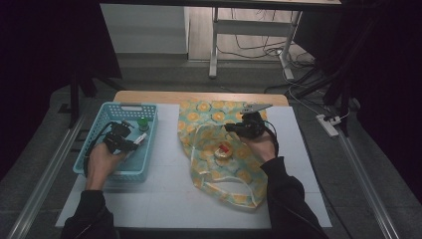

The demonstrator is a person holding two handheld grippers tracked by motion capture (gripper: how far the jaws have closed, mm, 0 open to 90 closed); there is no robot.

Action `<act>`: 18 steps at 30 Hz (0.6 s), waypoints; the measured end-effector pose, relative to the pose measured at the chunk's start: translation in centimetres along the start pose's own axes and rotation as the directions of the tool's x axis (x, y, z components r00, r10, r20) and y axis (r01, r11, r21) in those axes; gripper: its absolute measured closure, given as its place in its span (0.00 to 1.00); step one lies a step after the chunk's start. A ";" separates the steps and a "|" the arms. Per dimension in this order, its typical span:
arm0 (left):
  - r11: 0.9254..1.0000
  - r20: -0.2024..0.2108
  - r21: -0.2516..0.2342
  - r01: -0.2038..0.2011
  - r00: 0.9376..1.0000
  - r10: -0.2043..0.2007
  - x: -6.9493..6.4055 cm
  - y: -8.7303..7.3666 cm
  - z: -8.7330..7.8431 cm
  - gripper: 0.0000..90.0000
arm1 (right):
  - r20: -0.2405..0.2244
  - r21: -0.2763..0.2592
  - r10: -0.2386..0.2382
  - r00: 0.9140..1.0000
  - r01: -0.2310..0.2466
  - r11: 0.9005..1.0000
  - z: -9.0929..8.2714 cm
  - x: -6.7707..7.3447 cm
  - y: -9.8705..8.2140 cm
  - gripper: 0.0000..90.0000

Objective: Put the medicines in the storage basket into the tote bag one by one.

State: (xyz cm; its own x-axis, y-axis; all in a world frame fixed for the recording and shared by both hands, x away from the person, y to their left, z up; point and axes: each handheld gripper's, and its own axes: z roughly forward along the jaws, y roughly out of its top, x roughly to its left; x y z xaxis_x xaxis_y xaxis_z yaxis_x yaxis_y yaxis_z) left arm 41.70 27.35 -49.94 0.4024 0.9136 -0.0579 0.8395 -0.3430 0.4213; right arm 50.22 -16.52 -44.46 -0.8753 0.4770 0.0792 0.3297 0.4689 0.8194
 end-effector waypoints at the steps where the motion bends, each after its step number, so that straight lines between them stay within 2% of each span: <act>1: 1.000 0.001 -0.011 0.001 1.000 -0.001 0.0 0.0 -0.2 0.81 | 0.000 0.000 -0.001 1.000 0.001 1.000 0.0 0.0 0.0 1.00; 3: 0.999 0.009 -0.041 -0.001 1.000 0.001 -0.1 0.1 -0.5 0.81 | 0.000 0.000 0.001 1.000 -0.001 1.000 0.0 0.0 0.0 1.00; 11: 0.995 0.016 -0.104 -0.006 1.000 0.008 -0.3 0.2 -2.0 0.81 | 0.000 -0.005 0.001 1.000 -0.001 1.000 -0.1 0.0 0.0 1.00; 18: 0.986 0.051 -0.165 0.020 0.999 -0.012 -0.1 0.0 -3.5 0.81 | 0.000 -0.008 -0.001 1.000 0.001 1.000 -0.1 0.0 0.1 1.00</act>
State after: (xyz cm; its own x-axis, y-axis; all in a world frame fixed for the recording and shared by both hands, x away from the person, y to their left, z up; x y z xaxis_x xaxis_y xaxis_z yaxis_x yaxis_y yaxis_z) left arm 40.39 28.00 -46.80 0.4101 0.9055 -0.1089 0.7758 -0.2836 0.5636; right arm 50.17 -16.57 -44.34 -0.8757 0.4765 0.0784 0.3261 0.4636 0.8239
